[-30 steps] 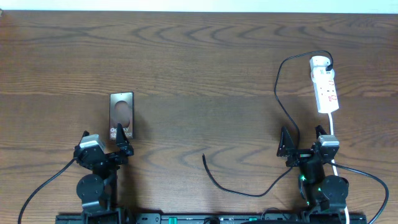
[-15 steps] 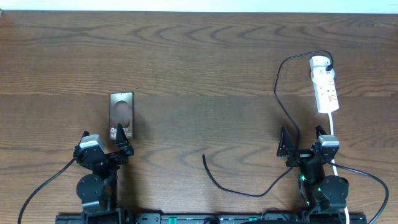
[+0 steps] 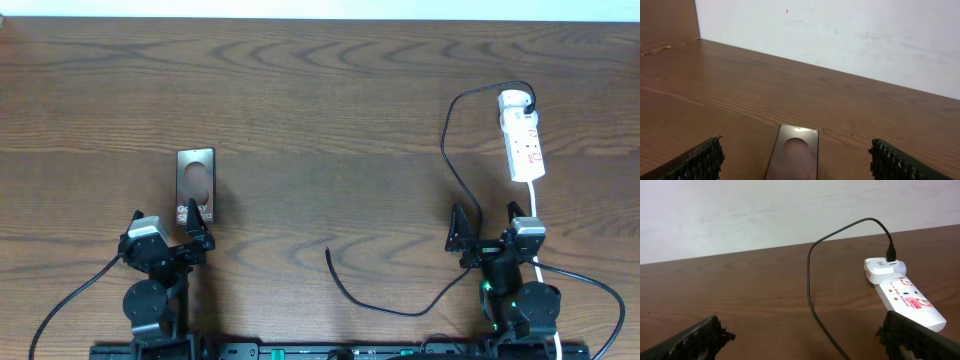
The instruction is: Plug charger to phone and switch on socket
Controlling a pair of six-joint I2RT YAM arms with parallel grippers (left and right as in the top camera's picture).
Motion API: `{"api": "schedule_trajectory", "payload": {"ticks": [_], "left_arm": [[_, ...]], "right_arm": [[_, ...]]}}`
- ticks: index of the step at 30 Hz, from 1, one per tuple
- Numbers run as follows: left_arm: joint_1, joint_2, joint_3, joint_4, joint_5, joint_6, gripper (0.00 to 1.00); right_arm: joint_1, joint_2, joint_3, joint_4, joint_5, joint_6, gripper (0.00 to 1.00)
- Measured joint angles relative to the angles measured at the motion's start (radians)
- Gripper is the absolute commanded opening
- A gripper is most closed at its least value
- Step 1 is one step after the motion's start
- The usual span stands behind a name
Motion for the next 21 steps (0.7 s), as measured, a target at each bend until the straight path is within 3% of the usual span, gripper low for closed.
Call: {"api": "schedule_trajectory", "payload": {"ticks": [21], "left_arm": [[0.000, 0.018, 0.000, 0.000, 0.000, 0.000, 0.91]], "right_arm": [[0.000, 0.000, 0.000, 0.000, 0.000, 0.000, 0.99]]}}
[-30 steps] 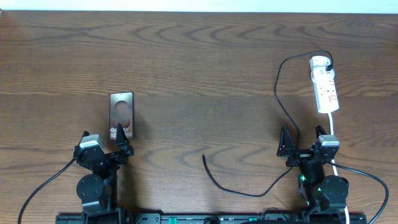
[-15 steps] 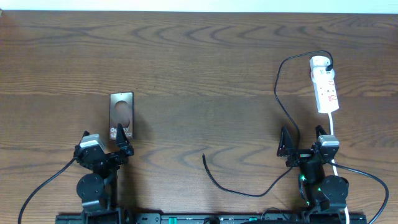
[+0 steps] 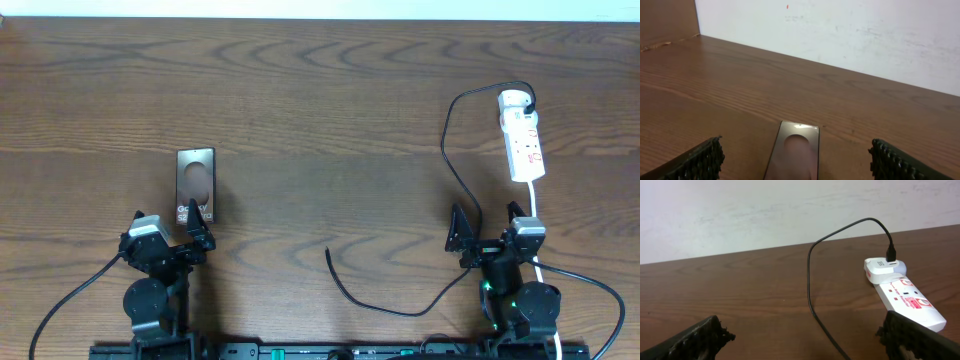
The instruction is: Plug charger to phone and switch on socket
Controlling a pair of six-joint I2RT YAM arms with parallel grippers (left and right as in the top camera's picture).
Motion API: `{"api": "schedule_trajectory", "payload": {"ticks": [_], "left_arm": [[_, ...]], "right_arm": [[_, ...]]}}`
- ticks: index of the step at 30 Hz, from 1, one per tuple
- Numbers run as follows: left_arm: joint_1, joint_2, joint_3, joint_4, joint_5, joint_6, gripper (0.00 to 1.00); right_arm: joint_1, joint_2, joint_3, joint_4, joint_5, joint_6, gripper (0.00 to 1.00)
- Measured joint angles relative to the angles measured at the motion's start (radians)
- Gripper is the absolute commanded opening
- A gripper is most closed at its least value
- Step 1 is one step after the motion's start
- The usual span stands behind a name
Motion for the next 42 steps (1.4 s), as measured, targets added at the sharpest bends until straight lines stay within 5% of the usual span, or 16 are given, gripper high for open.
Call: {"api": "schedule_trajectory", "payload": {"ticks": [23, 34, 42], "left_arm": [[0.000, 0.063, 0.039, -0.058, 0.001, 0.004, 0.91], [0.000, 0.640, 0.525, -0.109, 0.010, 0.120, 0.91], [0.002, 1.192, 1.101, -0.527, 0.107, 0.213, 0.91]], "right_arm": [[0.000, 0.000, 0.000, 0.000, 0.000, 0.000, 0.99], [0.000, -0.004, 0.000, 0.000, 0.000, 0.000, 0.99], [0.000, -0.005, 0.000, 0.000, 0.001, 0.000, 0.99]]}}
